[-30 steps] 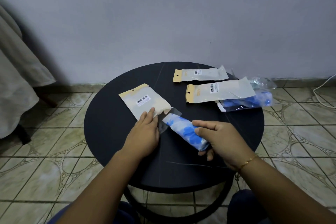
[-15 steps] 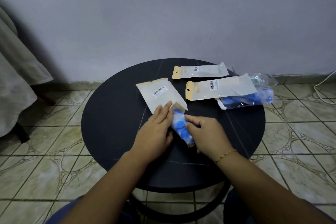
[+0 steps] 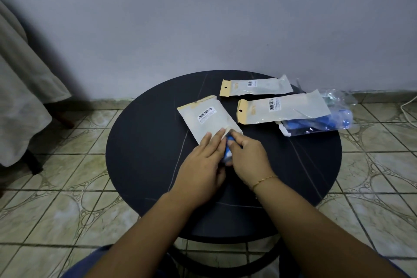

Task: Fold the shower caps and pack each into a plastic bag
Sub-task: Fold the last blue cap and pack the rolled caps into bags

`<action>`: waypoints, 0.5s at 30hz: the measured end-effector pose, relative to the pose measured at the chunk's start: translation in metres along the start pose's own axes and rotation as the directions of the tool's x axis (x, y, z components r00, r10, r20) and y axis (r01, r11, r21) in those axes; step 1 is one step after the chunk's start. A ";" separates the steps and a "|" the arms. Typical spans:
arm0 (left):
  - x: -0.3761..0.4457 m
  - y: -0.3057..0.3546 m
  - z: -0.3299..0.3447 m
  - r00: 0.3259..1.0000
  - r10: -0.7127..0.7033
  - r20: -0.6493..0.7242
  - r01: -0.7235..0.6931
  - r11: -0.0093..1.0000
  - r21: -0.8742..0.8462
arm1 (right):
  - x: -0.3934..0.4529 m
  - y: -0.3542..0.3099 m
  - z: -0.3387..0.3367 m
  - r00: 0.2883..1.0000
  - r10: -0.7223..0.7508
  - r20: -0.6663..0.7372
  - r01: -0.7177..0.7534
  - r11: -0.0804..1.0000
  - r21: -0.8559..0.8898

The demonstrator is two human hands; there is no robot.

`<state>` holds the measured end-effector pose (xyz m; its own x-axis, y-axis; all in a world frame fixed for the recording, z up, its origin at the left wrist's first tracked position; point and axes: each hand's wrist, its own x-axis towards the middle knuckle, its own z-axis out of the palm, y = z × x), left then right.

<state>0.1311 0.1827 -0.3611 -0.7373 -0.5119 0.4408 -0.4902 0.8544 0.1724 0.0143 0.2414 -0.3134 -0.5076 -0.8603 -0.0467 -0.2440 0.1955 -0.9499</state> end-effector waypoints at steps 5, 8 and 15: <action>-0.003 0.001 -0.004 0.998 -0.060 -0.006 0.060 0.997 -0.051 | 0.001 0.003 0.002 0.995 0.094 0.014 -0.095 0.977 0.193; -0.003 0.001 -0.003 0.999 -0.030 -0.020 0.029 0.999 -0.024 | -0.003 0.004 0.001 0.991 -0.004 -0.135 0.004 1.000 0.000; -0.005 0.000 -0.007 0.999 0.025 0.039 -0.025 1.000 -0.005 | 0.000 0.007 -0.010 0.893 -0.395 -0.217 0.188 0.764 -0.617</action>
<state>0.1380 0.1858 -0.3566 -0.7670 -0.4931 0.4106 -0.4689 0.8675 0.1661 0.0041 0.2474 -0.3166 -0.5360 -0.7433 0.4003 -0.7919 0.2784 -0.5435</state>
